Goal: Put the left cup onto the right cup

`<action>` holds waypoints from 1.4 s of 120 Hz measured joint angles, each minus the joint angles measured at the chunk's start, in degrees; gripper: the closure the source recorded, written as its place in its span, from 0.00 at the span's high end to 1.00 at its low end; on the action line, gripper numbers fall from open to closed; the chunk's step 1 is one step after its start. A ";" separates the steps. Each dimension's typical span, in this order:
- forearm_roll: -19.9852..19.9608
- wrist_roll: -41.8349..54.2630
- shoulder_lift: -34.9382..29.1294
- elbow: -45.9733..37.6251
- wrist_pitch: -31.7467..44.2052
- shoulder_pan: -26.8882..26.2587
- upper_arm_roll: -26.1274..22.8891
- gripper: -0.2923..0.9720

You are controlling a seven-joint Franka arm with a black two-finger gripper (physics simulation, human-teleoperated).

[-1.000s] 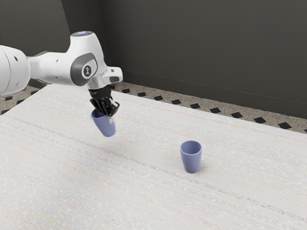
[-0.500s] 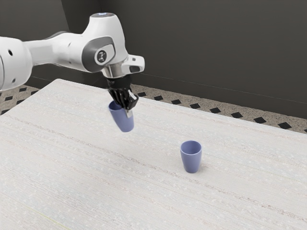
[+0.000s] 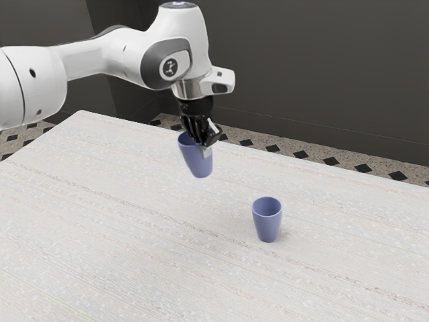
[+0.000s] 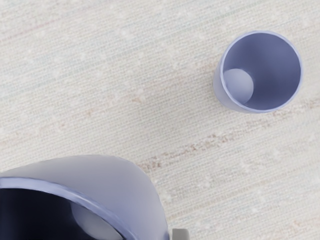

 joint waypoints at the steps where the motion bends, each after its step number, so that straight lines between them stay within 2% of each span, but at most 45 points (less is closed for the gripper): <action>1: 0.00 -0.03 0.14 0.17 -0.08 -0.07 0.00 0.15; 91: -0.09 -2.20 13.41 15.72 -2.88 -5.60 -1.23 0.15; 127: -0.11 -2.95 17.36 19.76 -2.36 -6.83 -1.23 0.15; 168: -0.17 -3.97 19.43 20.28 -1.48 -8.58 -1.23 0.15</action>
